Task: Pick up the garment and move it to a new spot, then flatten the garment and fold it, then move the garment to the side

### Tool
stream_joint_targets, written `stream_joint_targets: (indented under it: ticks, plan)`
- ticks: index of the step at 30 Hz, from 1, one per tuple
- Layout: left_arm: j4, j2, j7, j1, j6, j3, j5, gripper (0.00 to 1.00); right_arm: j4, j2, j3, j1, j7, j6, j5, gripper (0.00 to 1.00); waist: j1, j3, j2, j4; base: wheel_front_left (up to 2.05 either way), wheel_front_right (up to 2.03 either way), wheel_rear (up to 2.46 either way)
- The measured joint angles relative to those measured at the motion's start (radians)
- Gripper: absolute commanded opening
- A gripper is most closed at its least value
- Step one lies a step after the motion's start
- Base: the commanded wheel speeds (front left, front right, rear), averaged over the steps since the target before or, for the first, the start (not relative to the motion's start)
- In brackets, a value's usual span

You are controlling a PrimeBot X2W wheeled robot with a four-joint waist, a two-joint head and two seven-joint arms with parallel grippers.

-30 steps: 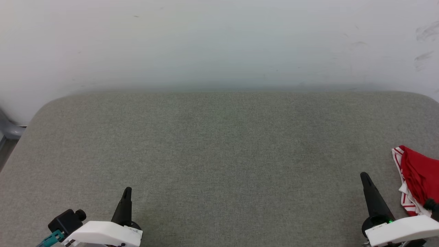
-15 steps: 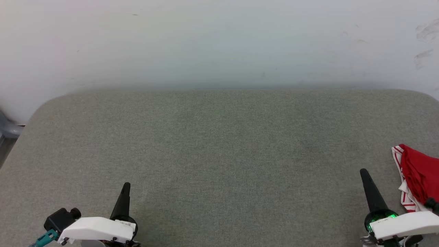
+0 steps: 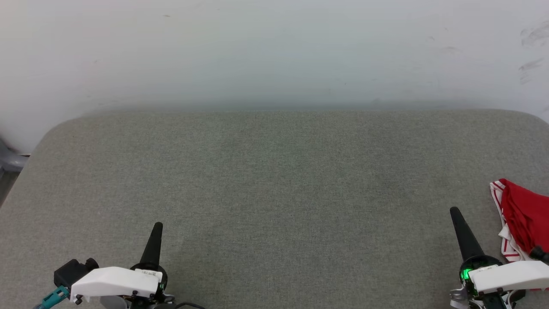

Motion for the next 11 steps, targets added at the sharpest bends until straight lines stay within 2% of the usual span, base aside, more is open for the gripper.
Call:
stream_joint_targets:
  ticks: [11]
  plan:
    - [0.001, -0.007, 0.03, -0.017, -0.009, 0.02, -0.113, 0.0, 0.034, 0.0, -0.003, -0.027, 0.008, 0.0, 0.12, 0.0, 0.0, 0.006, 0.0, -0.002, 0.0, 0.0, 0.0]
